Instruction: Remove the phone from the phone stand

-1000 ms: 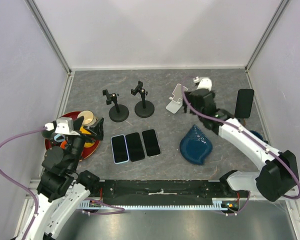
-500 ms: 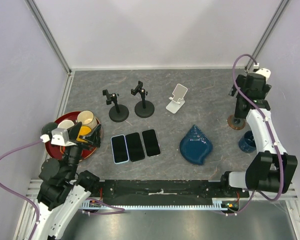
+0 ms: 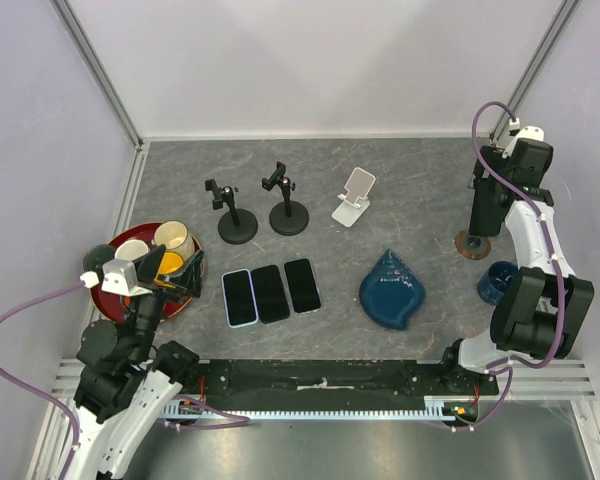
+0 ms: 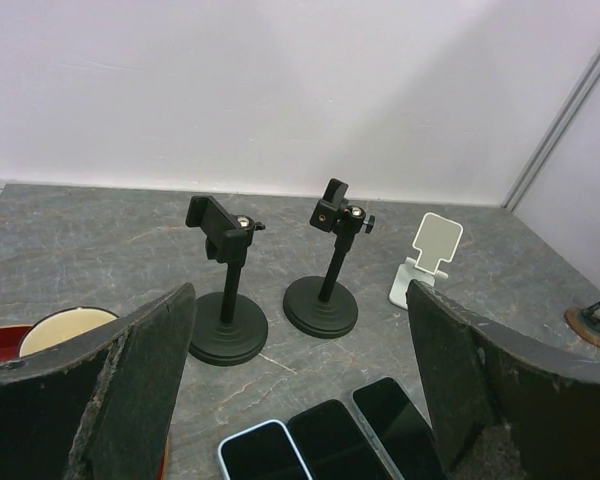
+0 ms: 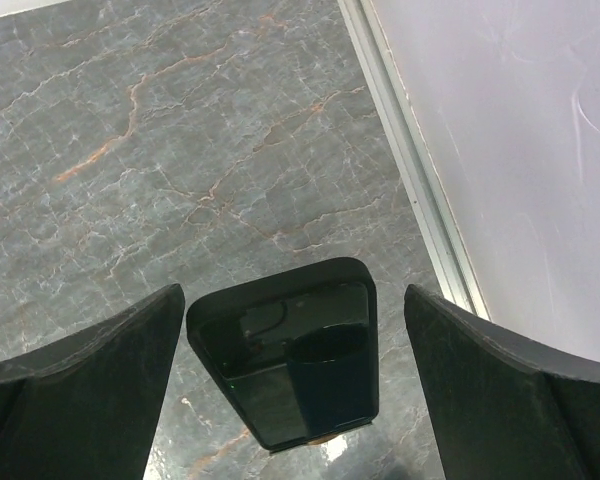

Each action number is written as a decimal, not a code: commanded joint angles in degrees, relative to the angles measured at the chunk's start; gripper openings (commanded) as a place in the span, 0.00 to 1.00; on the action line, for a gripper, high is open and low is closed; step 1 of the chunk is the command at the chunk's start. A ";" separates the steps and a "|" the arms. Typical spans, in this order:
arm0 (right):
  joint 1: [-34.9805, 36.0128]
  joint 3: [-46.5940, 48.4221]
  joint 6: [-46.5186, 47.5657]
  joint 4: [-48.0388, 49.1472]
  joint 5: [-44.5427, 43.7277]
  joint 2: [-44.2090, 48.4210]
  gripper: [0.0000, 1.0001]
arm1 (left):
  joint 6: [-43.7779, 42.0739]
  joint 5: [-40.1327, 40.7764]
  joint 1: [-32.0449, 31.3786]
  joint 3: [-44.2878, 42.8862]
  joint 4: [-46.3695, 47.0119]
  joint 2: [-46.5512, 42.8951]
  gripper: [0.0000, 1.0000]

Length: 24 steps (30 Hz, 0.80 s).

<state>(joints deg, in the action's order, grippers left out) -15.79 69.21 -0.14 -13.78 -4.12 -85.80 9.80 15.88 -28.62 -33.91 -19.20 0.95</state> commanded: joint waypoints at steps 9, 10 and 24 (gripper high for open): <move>-3.54 -5.31 7.70 5.87 13.17 -1.91 0.98 | 1.10 -2.61 -0.21 0.42 1.89 -0.51 0.92; -3.54 -6.01 7.70 6.48 13.26 -1.92 0.96 | 1.10 -2.61 -0.21 0.42 1.89 -0.51 0.92; -3.63 -8.48 9.98 10.17 13.44 2.74 0.45 | 1.09 -3.40 -0.29 0.60 2.06 -0.51 0.90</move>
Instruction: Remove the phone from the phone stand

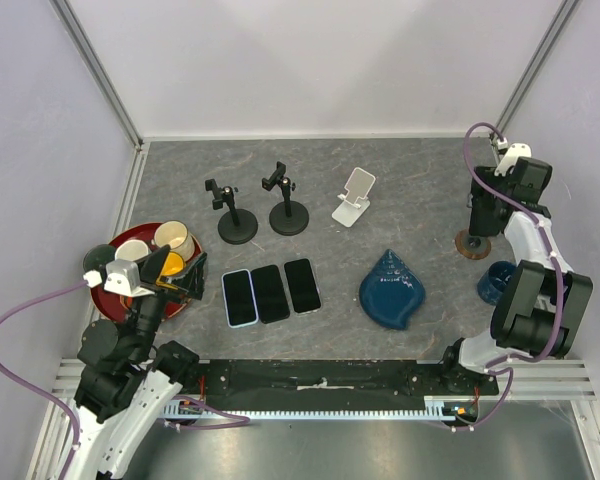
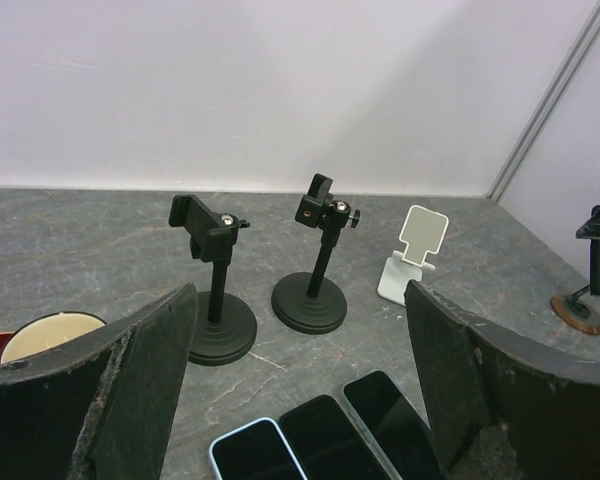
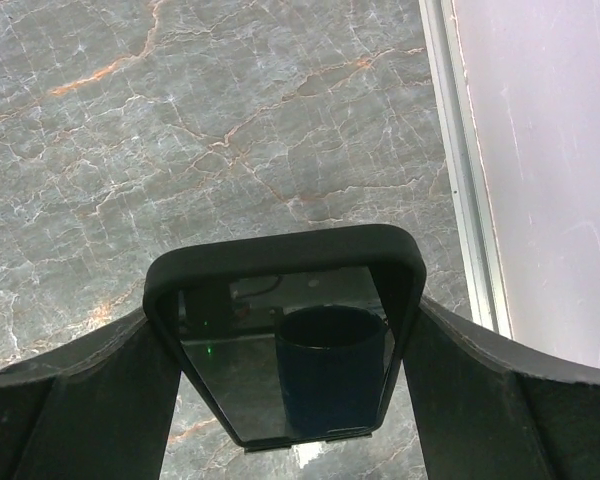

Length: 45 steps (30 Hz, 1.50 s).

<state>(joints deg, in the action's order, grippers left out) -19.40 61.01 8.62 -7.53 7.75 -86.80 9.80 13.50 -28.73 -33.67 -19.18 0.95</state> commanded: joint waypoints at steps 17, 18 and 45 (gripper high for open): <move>9.01 4.19 -3.61 4.90 -3.17 13.68 0.33 | 1.09 -1.37 -0.19 0.62 2.30 0.28 0.90; 10.33 5.16 -5.53 3.76 -3.96 13.77 0.33 | 1.10 -1.45 -0.19 0.62 2.30 0.37 0.90; 55.43 3.15 -30.50 -9.25 -12.05 -4.25 0.32 | -0.13 4.78 -0.10 1.94 3.18 3.36 0.89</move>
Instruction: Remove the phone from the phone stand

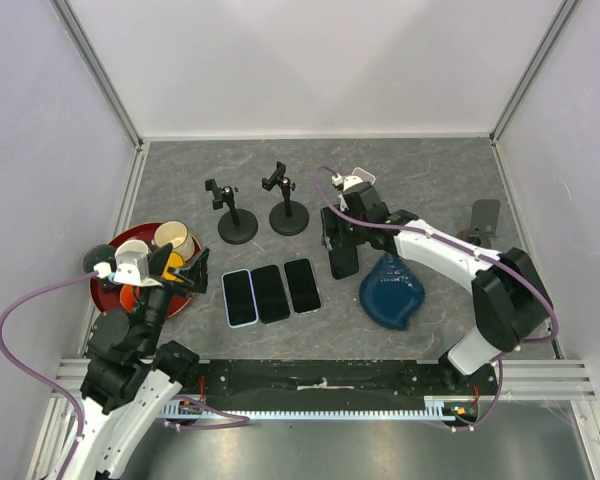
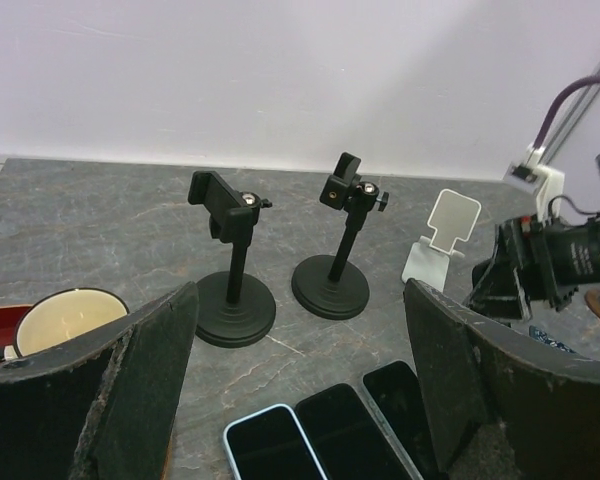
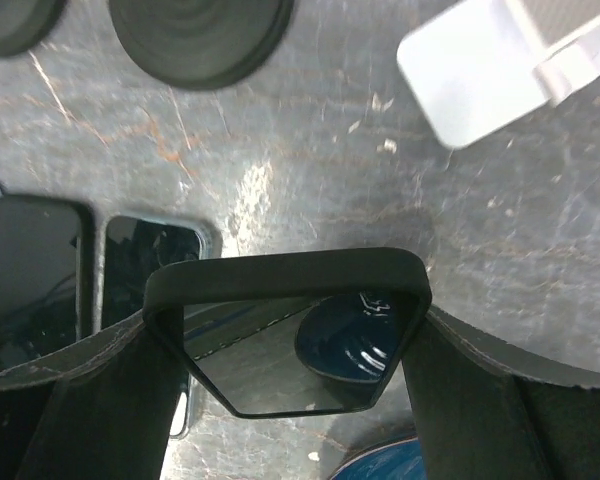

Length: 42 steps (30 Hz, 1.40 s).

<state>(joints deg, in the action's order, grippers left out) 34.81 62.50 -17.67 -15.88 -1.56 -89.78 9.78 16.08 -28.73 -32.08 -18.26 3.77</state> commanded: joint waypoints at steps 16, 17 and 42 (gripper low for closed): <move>7.02 0.61 -9.48 -3.37 -2.66 -10.94 0.41 | -0.38 2.82 -0.01 0.52 2.35 1.68 0.89; 7.29 0.52 -9.49 -3.28 -2.83 -11.29 0.44 | -0.38 2.82 -0.01 0.61 2.27 1.77 0.89; 10.90 1.92 -10.89 1.20 -19.79 -17.09 0.87 | -1.17 4.40 0.52 0.87 2.70 4.40 0.88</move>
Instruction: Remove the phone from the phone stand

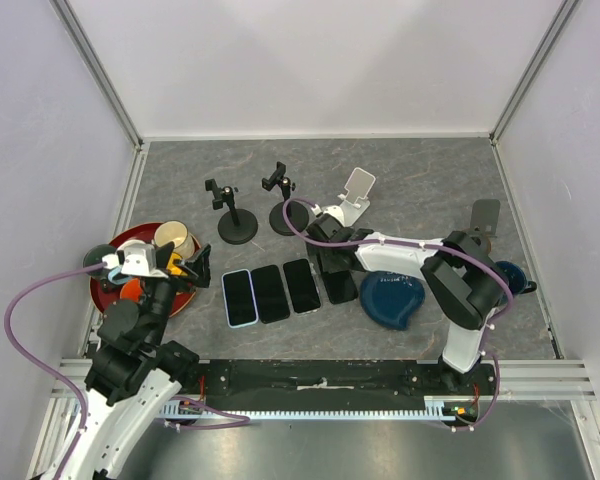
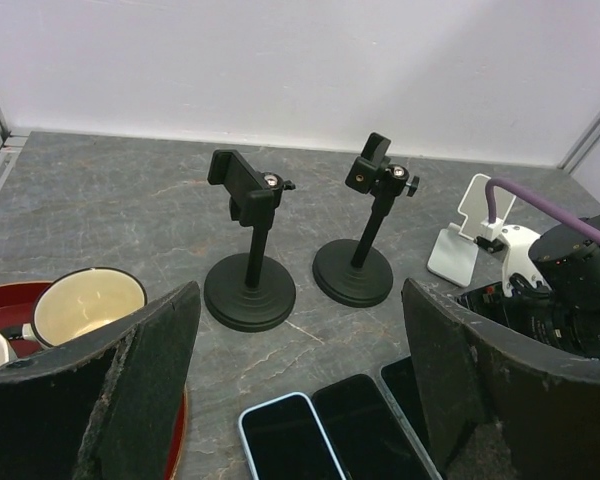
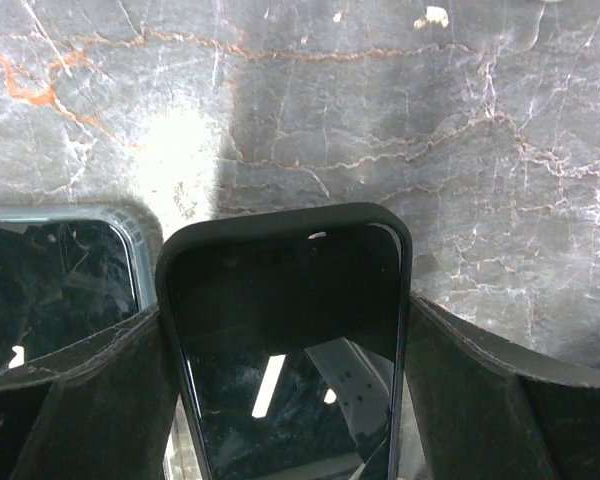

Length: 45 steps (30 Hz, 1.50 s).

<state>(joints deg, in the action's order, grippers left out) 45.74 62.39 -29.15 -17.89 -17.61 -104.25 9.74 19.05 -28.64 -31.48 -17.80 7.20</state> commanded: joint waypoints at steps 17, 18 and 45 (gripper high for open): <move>-0.21 3.43 6.72 4.09 -9.80 7.21 0.98 | 0.27 2.66 3.67 -0.07 2.95 4.22 0.88; -1.34 3.61 7.08 4.09 -10.16 9.48 0.98 | 0.63 1.70 4.29 -0.15 2.86 4.83 0.88; -17.26 -20.47 28.71 23.51 -32.23 74.45 0.98 | 4.33 7.50 15.81 0.90 4.97 -11.86 1.00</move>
<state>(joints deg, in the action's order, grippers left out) 28.38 42.81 -5.43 0.78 -47.62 -29.78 11.38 26.57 -13.78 -30.11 -14.17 0.34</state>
